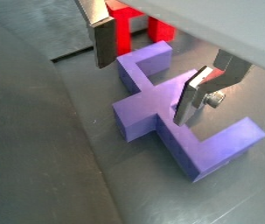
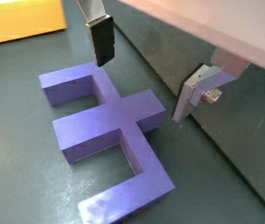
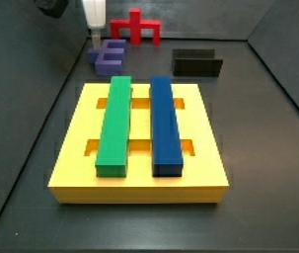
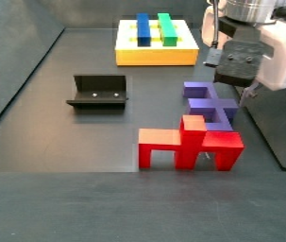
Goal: Pick up the purple object. Move up. Place the purple object on the fixture. Regrasp the purple object. Move to above the board. Insert the purple object.
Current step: Pick up the purple object.
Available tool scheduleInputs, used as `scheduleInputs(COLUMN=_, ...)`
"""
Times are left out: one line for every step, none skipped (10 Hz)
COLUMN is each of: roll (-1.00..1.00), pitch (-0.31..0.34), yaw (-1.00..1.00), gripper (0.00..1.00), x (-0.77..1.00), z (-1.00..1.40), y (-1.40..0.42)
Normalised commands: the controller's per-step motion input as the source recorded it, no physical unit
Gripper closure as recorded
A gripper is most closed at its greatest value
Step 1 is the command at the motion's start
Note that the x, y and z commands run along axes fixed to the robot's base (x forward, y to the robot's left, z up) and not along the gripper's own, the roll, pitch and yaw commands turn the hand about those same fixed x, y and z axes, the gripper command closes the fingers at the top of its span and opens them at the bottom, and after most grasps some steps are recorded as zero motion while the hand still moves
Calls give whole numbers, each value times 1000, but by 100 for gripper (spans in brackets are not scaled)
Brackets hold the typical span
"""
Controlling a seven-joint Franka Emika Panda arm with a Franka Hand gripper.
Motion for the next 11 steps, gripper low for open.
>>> scheduleInputs(roll=-134, pitch=-84, yaw=-611, gripper=0, x=0, z=-294, y=0)
scheduleInputs(roll=-149, pitch=-76, yaw=-611, gripper=0, x=0, z=-274, y=-6)
scheduleInputs(roll=-96, pitch=-84, yaw=-520, gripper=0, x=0, z=-266, y=0)
scheduleInputs(roll=-27, pitch=-77, yaw=-357, gripper=0, x=-29, z=-269, y=0)
scheduleInputs(roll=0, pitch=-66, yaw=-271, gripper=0, x=0, z=-291, y=0)
scheduleInputs(roll=0, pitch=-56, yaw=-146, gripper=0, x=0, z=-243, y=0)
scheduleInputs(roll=0, pitch=-57, yaw=-26, gripper=0, x=0, z=-231, y=0)
scheduleInputs(roll=0, pitch=-47, yaw=-69, gripper=0, x=0, z=-220, y=0)
scheduleInputs(roll=0, pitch=-23, yaw=-100, gripper=0, x=0, z=-154, y=0)
scheduleInputs(roll=-9, pitch=7, yaw=-131, gripper=0, x=6, z=63, y=-43)
scheduleInputs(roll=-94, pitch=0, yaw=-386, gripper=0, x=0, z=31, y=0)
